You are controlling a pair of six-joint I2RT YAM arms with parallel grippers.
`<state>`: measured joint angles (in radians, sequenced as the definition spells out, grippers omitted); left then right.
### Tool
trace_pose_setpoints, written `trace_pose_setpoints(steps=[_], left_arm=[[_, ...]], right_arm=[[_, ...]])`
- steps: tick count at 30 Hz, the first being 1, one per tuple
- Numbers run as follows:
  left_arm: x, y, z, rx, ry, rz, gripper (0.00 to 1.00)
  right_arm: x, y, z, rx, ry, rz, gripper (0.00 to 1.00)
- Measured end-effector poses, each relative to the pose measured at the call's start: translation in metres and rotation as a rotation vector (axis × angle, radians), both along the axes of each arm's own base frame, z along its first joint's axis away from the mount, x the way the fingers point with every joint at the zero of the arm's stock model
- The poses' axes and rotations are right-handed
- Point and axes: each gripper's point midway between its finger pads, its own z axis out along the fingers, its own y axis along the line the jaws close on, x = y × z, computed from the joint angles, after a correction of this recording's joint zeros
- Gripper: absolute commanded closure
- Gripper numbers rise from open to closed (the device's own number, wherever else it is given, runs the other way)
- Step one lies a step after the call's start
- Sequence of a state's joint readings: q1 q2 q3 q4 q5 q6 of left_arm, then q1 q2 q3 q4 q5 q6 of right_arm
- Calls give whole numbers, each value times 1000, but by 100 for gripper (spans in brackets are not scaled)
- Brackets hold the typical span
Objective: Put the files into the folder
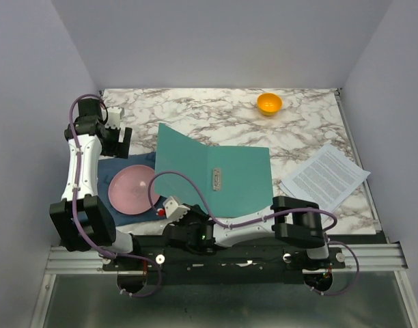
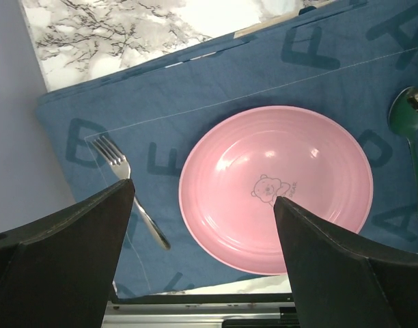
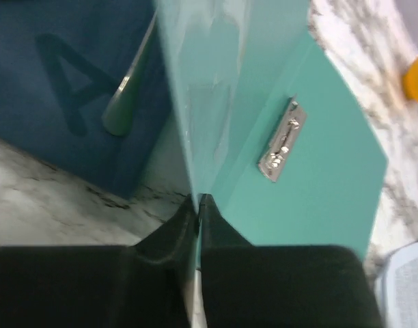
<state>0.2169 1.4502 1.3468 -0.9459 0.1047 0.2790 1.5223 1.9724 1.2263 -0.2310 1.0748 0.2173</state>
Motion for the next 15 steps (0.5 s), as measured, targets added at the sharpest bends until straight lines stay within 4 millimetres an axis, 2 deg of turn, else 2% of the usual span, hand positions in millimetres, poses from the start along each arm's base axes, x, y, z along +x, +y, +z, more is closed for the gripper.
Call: trace_pose_setpoints(steps=[1,4,10,15], left_arm=[[-1,0,2,4,-5,1,1],[-3,1,6,15,-15,2,1],[-4,3,9,23,-23,6,1],[-3,3,10,21,-27,10,1]], right_arm=[[-1,6,-1,-4,11,17,54],[-5,19,-3,-7,48,64,37],[-20,21,-4,24,151,110,30],[-34,5,14,110,248,117,23]])
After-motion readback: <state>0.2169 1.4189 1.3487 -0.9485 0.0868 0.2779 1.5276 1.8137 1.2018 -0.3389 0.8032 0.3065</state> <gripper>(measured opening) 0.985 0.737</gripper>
